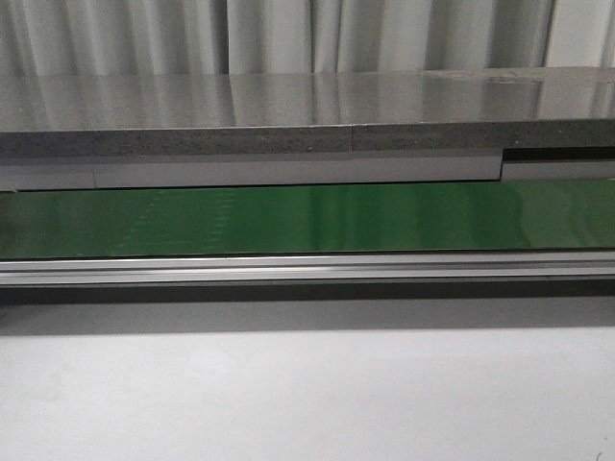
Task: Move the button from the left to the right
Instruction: 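Place the button on the conveyor belt start and release it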
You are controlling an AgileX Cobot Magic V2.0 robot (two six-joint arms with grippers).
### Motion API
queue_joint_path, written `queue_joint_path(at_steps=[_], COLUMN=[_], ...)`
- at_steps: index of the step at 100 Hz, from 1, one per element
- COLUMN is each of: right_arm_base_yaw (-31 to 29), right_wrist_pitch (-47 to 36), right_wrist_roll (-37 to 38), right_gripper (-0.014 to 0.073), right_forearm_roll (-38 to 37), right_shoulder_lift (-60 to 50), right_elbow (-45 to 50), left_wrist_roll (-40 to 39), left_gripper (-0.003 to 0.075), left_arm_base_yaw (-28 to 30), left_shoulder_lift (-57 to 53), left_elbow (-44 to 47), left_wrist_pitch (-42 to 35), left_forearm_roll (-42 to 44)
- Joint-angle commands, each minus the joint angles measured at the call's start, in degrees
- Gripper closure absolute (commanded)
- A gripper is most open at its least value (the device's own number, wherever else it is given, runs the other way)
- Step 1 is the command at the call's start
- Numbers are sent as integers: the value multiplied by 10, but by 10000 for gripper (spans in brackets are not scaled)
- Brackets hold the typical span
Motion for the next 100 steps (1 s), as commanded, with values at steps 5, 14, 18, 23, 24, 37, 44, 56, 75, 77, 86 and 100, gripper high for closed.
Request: queue_joint_path(at_steps=[5, 14, 18, 23, 24, 37, 44, 56, 75, 77, 86, 100], right_arm_base_yaw=[0, 0, 0, 0, 0, 0, 0, 0, 0, 0, 0, 0], right_wrist_pitch=[-48, -48, -48, -48, -48, -48, -48, -48, -48, -48, -48, -48], right_wrist_roll=[-1, -1, -1, -1, -1, -1, -1, -1, -1, -1, -1, -1], right_gripper=[662, 662, 662, 662, 662, 662, 662, 662, 662, 662, 662, 662], right_forearm_roll=[-6, -6, -6, -6, -6, -6, -6, -6, -6, -6, -6, -6], right_shoulder_lift=[-10, -10, -10, -10, -10, -10, -10, -10, -10, -10, -10, -10], right_elbow=[-10, -10, -10, -10, -10, -10, -10, -10, -10, -10, -10, -10], left_wrist_roll=[-2, -2, -2, -2, -2, -1, 0, 4, 8, 8, 8, 8], left_gripper=[118, 98, 98, 98, 98, 99, 99, 99, 99, 99, 99, 99], left_arm_base_yaw=[-3, -3, -3, -3, -3, -12, -20, -33, -66, -69, -86, -104], left_shoulder_lift=[-23, -23, -23, -26, -25, -43, -60, -95, -166, -172, -218, -307], left_elbow=[-17, -17, -17, -17, -17, -17, -17, -17, -15, -13, 14, 95], left_wrist_pitch=[-3, 0, 3, 7, 8, 12, 6, -5, -33, -36, -73, -153], left_forearm_roll=[-7, -10, -19, -25, -26, -27, -27, -27, -27, -27, -27, -27])
